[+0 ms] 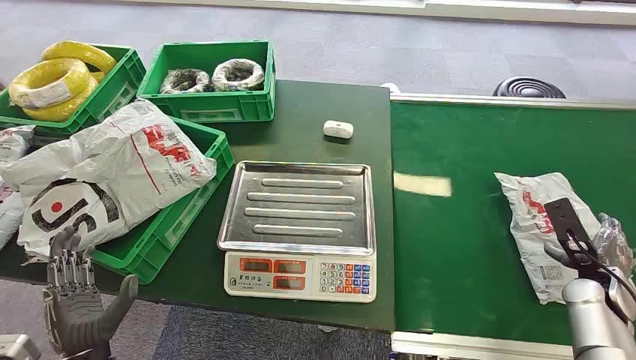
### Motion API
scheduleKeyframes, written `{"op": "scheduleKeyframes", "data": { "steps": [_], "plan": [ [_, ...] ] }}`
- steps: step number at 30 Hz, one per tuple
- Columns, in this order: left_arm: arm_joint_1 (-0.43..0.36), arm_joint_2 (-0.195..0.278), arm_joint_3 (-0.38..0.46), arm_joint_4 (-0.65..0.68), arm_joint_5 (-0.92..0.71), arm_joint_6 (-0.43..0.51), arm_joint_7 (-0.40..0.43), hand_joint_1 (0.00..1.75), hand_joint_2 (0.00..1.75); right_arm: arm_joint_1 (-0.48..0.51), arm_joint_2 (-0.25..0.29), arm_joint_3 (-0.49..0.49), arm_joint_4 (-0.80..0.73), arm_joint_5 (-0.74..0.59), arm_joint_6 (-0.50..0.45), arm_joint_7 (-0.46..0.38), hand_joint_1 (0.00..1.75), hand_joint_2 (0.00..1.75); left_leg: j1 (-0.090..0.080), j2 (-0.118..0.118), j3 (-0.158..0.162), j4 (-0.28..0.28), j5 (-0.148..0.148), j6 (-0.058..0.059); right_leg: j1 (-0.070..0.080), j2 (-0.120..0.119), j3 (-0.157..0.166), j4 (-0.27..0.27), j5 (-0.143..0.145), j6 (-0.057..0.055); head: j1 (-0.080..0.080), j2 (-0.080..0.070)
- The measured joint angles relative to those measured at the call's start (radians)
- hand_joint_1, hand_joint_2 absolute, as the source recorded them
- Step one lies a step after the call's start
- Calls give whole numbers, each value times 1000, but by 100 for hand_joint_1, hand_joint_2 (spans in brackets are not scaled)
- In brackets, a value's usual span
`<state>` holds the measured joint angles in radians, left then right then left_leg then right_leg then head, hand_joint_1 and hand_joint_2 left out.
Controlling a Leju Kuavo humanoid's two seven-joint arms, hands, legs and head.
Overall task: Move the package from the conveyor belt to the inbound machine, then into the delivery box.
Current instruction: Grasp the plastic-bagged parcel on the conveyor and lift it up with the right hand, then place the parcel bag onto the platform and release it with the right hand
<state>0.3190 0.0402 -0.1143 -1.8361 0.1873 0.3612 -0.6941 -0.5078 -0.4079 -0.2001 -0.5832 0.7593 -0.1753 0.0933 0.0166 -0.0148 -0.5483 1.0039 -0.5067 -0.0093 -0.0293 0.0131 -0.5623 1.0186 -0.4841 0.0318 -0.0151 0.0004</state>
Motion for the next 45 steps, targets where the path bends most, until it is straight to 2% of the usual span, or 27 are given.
{"op": "scheduleKeyframes", "data": {
  "steps": [7,8,12,15,18,25,31,34,37,41,45],
  "plan": [
    [1,69,-69,12,28,44,-5,0,175,-30,-28,18,155,8,71,42,0,175,0,-1,-4,0,0,0,0,0,-3,0,-1,-1,0,0],
    [2,77,-77,13,30,47,-5,0,175,-32,-31,19,170,7,75,42,7,175,0,-1,-4,0,0,0,0,0,-3,0,-1,-1,0,0],
    [-1,101,-101,18,33,51,-6,0,175,-34,-41,21,207,5,96,44,152,175,0,-1,-4,0,0,0,0,0,-3,0,-1,0,0,0],
    [-12,112,-114,29,34,44,-6,0,175,-34,-51,22,223,1,131,39,172,175,0,-1,-4,0,0,0,0,-1,-3,0,-1,0,0,0],
    [-25,117,-120,43,34,37,-6,0,175,-35,-60,21,229,-9,128,7,175,175,0,-1,-3,0,0,0,0,-1,-2,0,-1,0,0,0],
    [-29,118,-120,51,31,51,-6,0,175,-42,-44,-3,203,-58,-46,-205,175,175,0,-1,-4,0,0,0,0,-1,-3,0,-1,0,0,0],
    [-28,120,-120,51,31,51,-6,0,175,-53,-26,-11,175,-78,-70,-255,175,175,0,-1,-5,0,0,0,0,-1,-3,0,-1,0,0,0],
    [-27,119,-120,50,21,46,-6,0,175,-47,-9,-17,135,-129,-120,-379,175,175,0,-1,-5,0,0,0,0,-1,-4,1,-1,0,0,0],
    [-26,115,-118,50,-1,25,-6,0,175,-11,28,-3,2,-208,-177,-504,175,175,0,-1,-6,0,0,0,0,-1,-4,1,-1,0,0,0],
    [-34,105,-115,50,-22,-11,-6,0,175,63,106,110,-280,-223,-236,-556,175,175,1,1,-7,-1,0,-1,1,0,-6,1,-1,-1,0,0],
    [-71,92,-113,55,-40,-46,-6,0,175,100,187,323,-521,-91,-339,-578,175,175,3,3,-6,-1,1,-2,3,2,-7,2,-1,-1,0,0]
  ]
}}
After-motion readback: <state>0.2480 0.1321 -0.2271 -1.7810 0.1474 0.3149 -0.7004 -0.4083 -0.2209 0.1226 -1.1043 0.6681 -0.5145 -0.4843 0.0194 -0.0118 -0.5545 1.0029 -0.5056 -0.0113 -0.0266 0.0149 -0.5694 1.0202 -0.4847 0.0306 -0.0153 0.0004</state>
